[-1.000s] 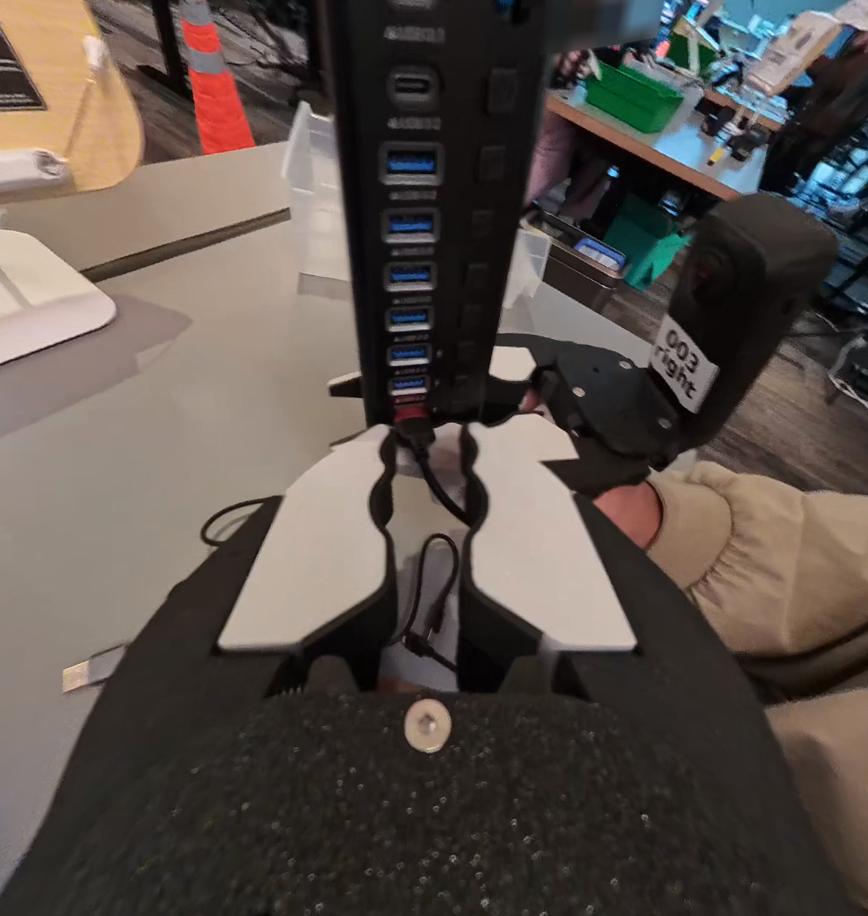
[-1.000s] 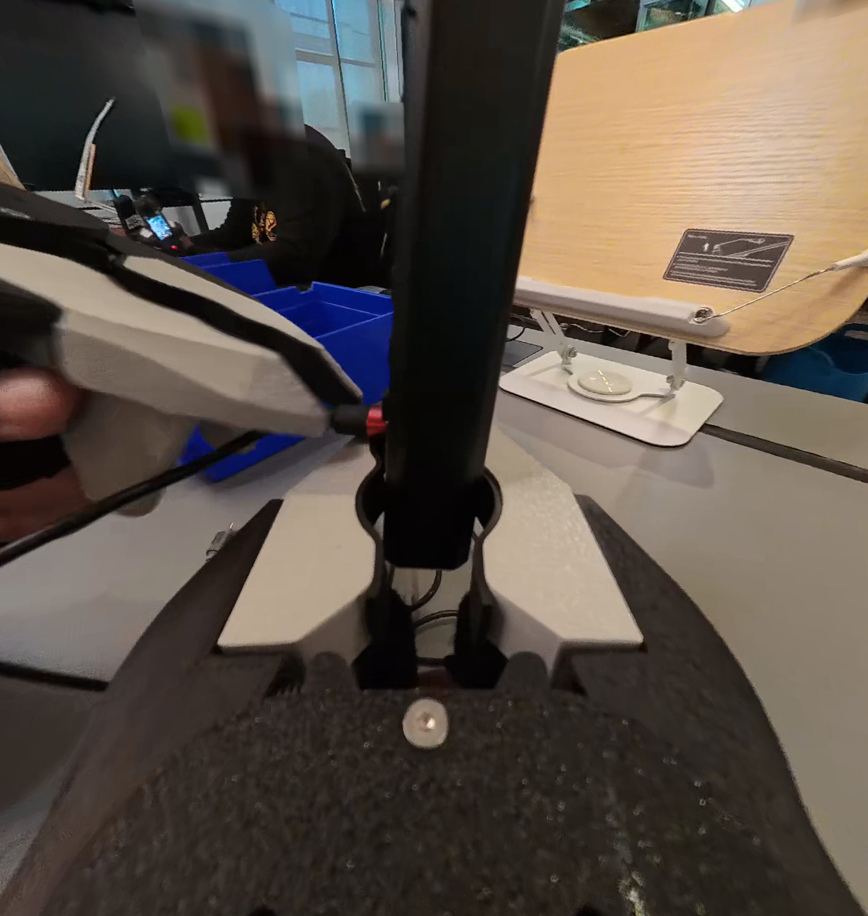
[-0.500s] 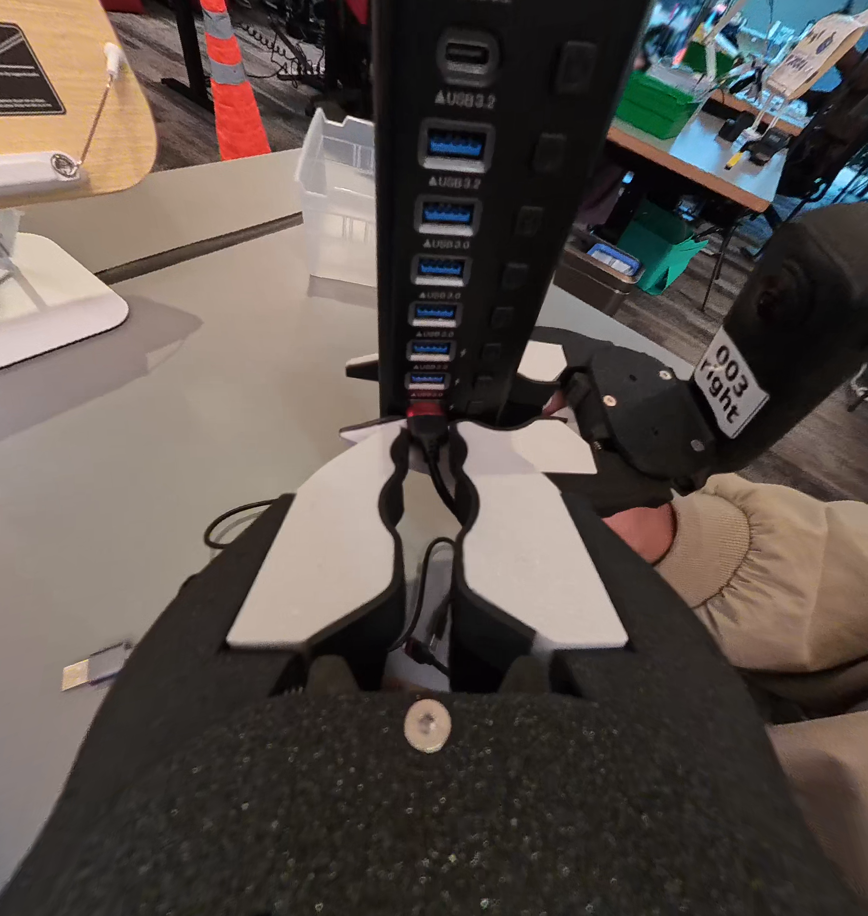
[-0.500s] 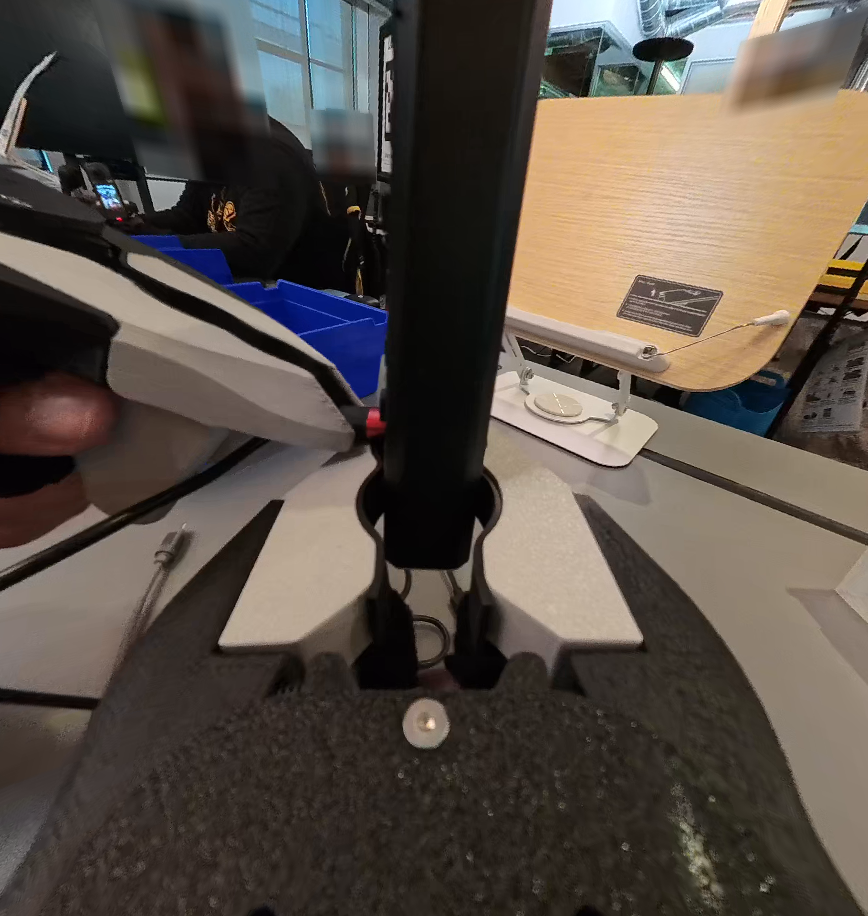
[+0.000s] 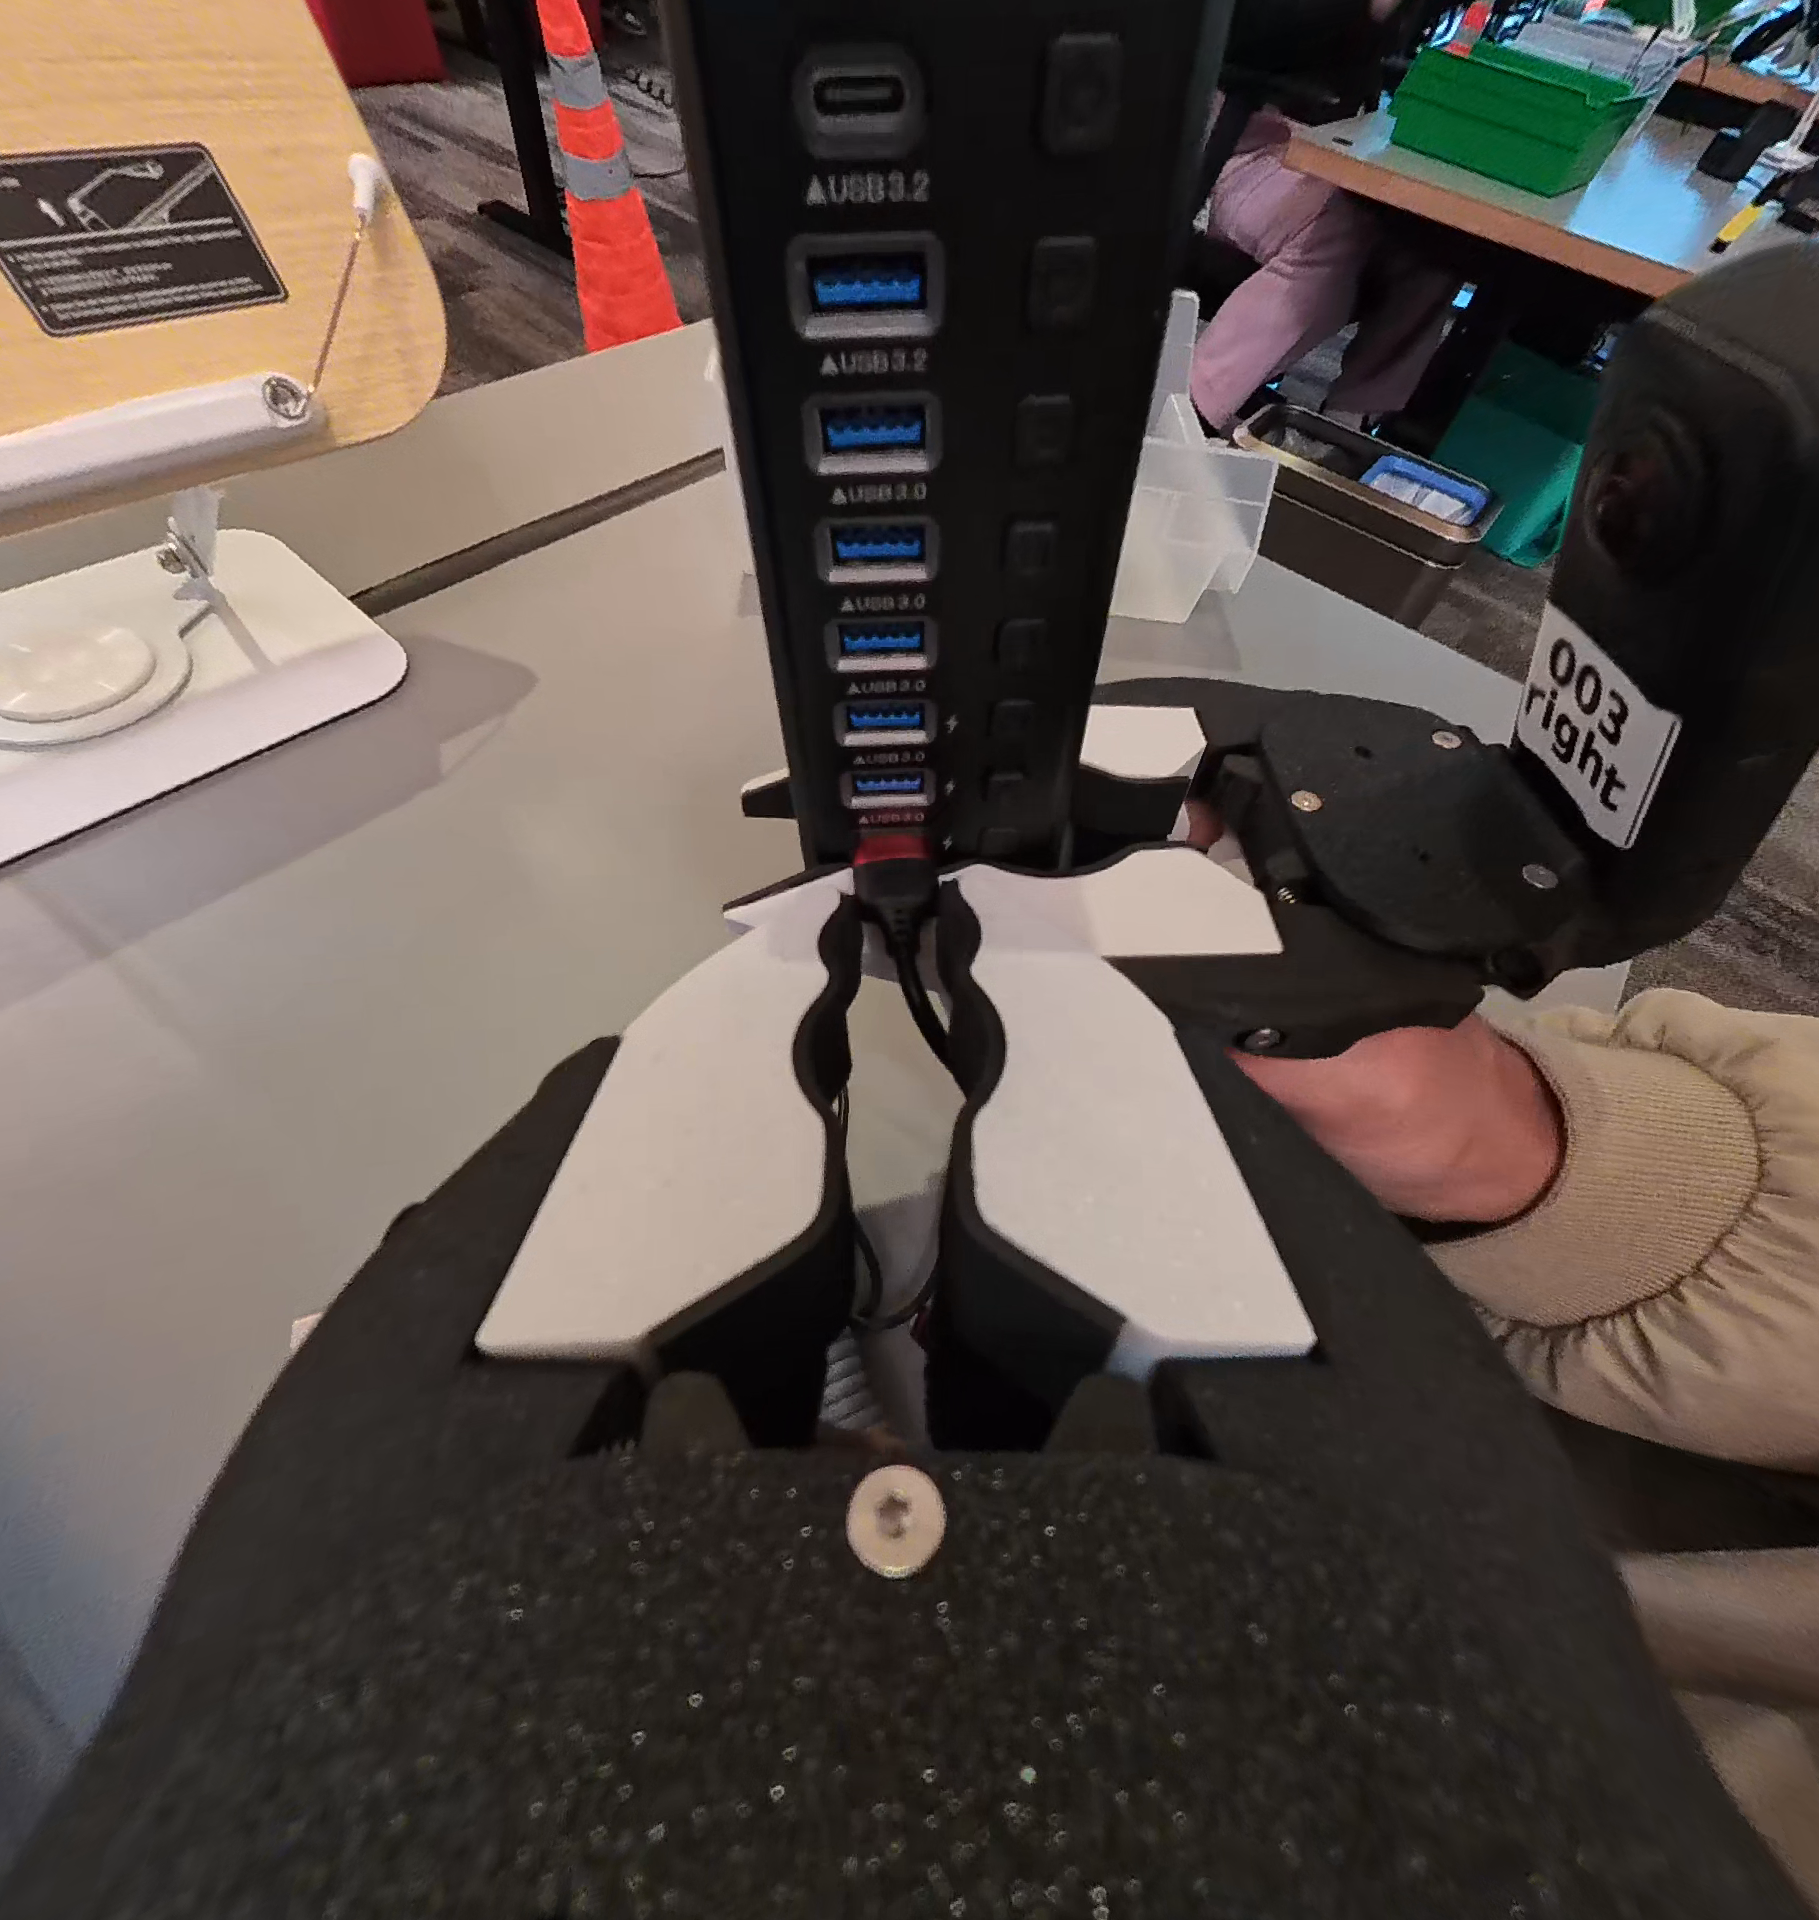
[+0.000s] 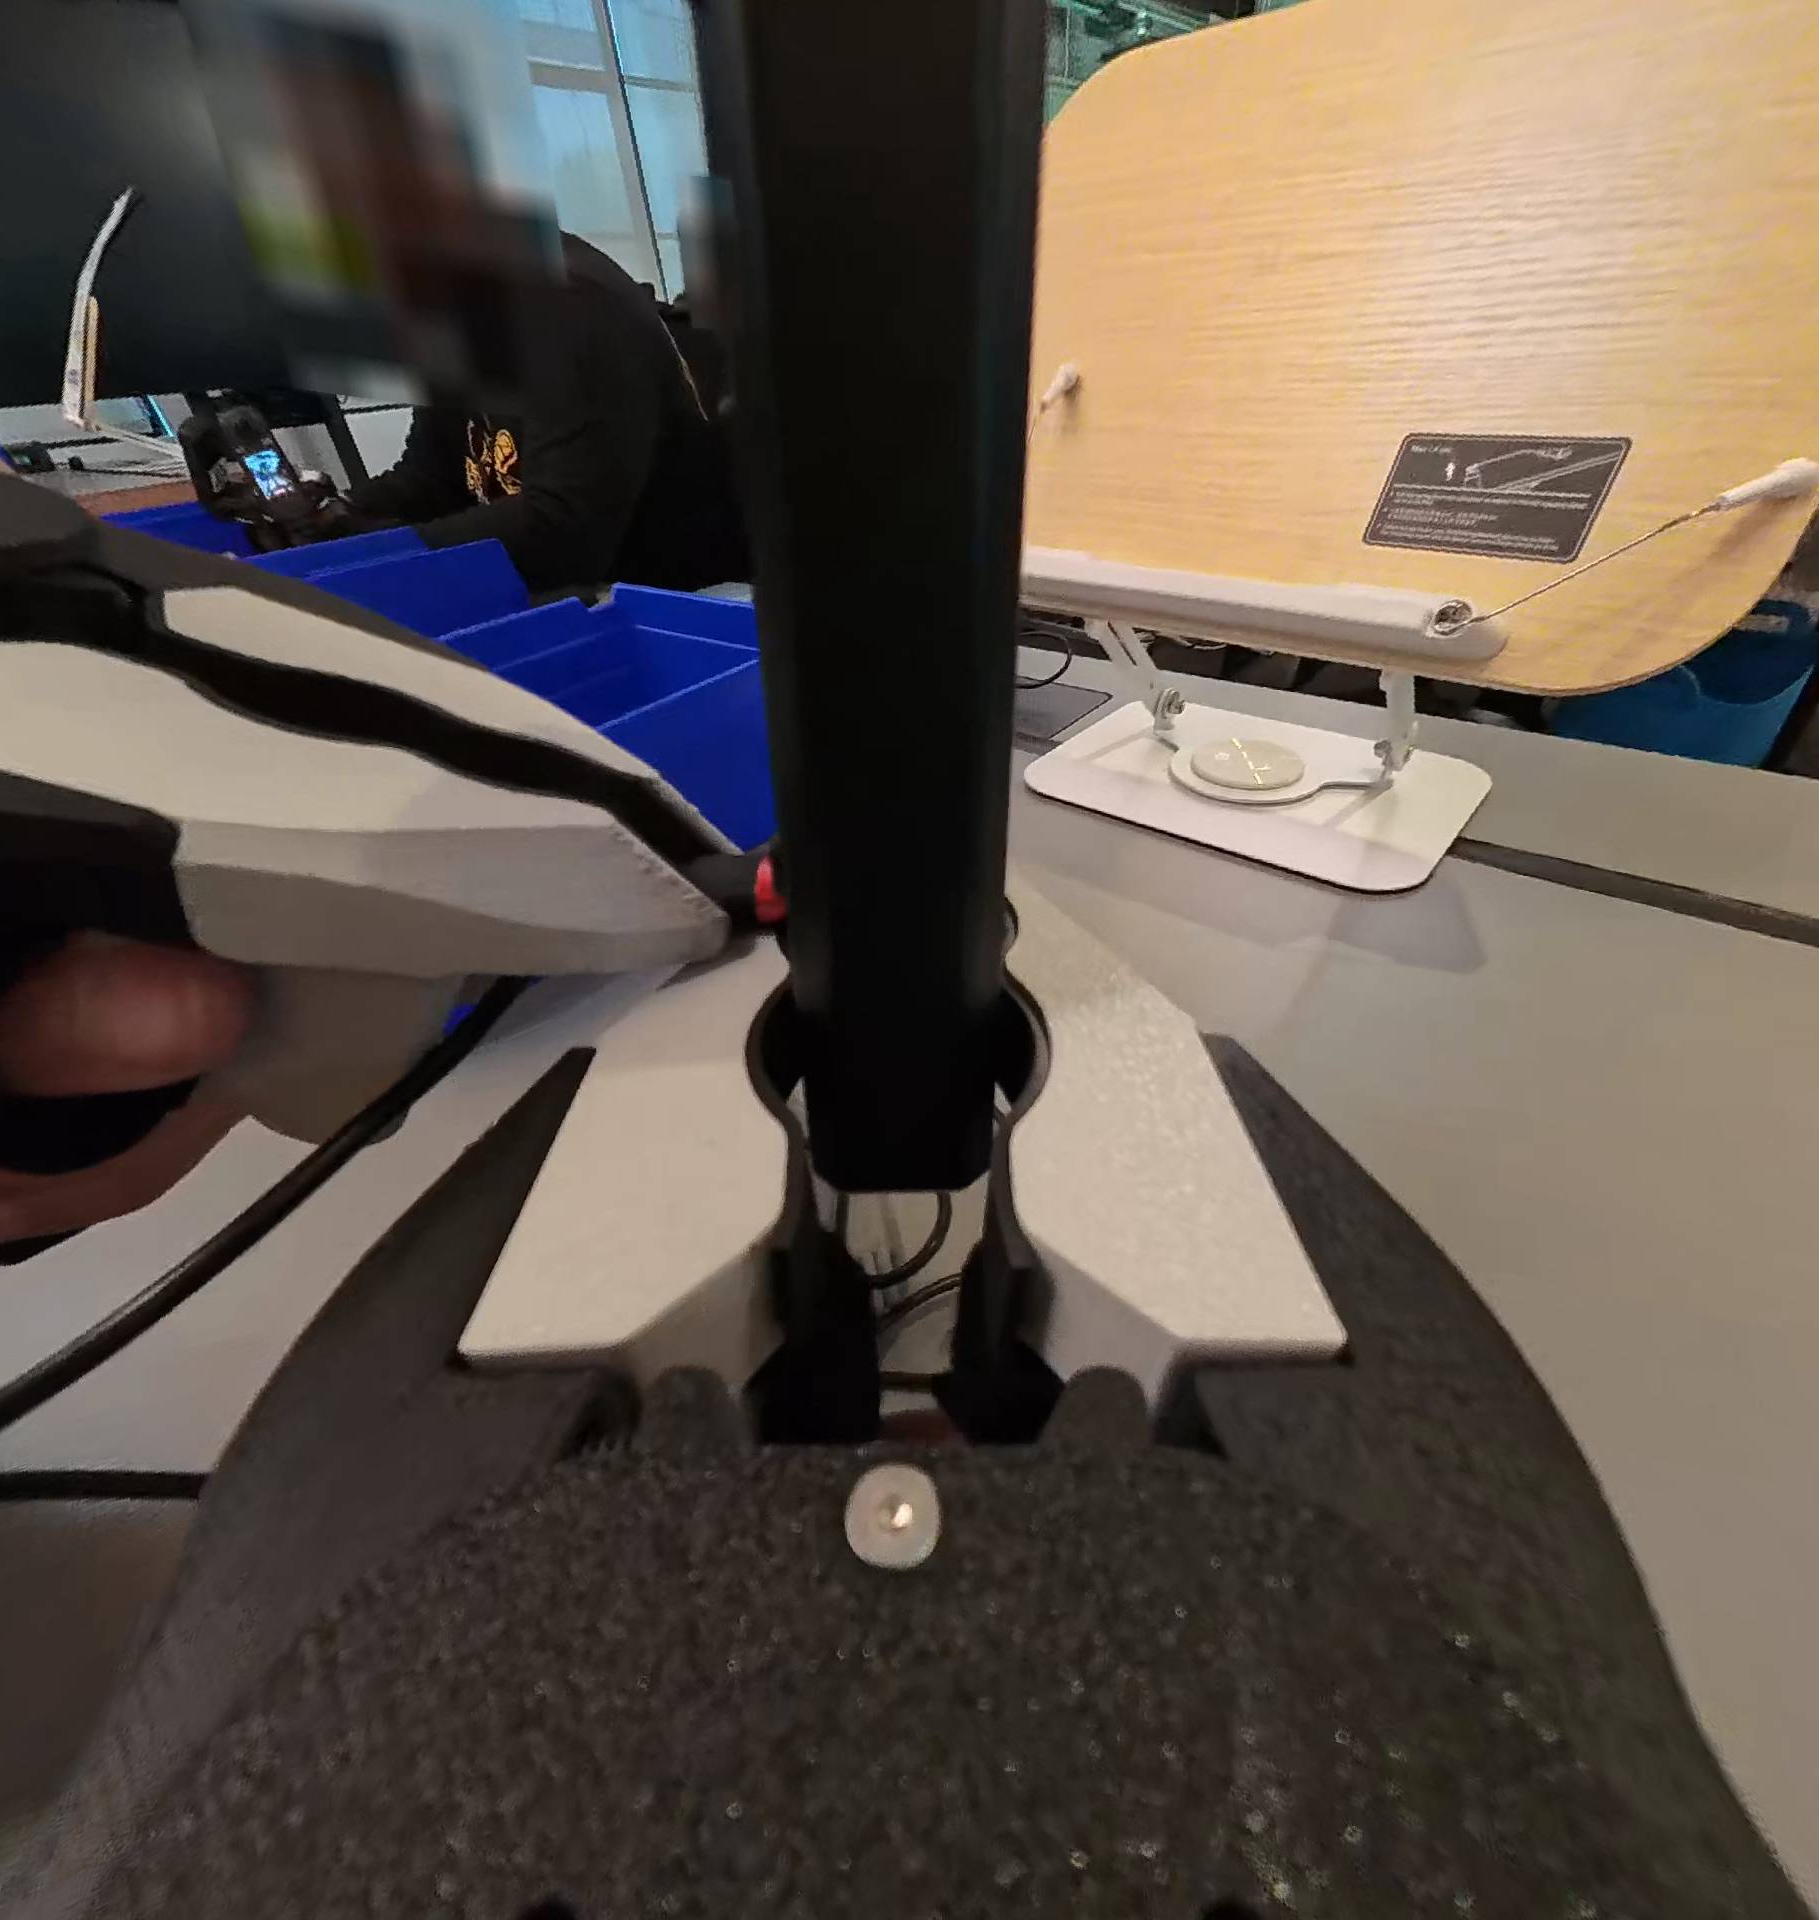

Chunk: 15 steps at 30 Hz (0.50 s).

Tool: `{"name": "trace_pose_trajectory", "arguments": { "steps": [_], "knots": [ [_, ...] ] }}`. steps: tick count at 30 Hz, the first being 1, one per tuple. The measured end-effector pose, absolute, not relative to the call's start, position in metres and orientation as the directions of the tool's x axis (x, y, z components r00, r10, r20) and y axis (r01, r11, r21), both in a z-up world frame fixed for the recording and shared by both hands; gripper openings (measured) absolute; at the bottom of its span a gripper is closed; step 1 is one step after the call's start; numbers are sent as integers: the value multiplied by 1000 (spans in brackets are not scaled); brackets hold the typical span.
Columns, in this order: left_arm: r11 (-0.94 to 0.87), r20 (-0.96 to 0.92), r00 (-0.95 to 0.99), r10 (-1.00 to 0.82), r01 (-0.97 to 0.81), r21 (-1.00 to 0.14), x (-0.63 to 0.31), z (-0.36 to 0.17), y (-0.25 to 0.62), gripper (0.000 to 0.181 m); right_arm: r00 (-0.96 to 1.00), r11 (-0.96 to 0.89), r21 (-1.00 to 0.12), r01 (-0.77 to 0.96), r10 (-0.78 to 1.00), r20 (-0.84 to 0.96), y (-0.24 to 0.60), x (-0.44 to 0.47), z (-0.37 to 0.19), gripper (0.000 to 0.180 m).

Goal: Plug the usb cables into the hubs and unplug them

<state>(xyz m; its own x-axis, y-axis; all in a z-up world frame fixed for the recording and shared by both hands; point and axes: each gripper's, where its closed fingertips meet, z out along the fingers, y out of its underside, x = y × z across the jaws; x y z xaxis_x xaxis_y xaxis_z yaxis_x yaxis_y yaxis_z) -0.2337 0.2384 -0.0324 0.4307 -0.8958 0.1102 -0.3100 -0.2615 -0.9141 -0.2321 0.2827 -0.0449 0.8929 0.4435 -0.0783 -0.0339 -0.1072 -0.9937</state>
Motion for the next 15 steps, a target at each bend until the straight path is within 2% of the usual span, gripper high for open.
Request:
{"name": "trace_pose_trajectory", "arguments": {
  "steps": [8,12,15],
  "knots": [
    [-257,102,436,-894,-313,-914,-238,-34,240,14,880,-153,-987,-55,459,-120,283,-237,-49,27],
    [-240,84,441,-894,-311,-920,-239,-33,239,15,885,-129,-991,-15,460,-73,284,-236,-46,27],
    [-216,58,445,-894,-314,-924,-240,-32,238,10,881,-164,-984,-64,454,-133,287,-230,-47,28]
  ]
}}
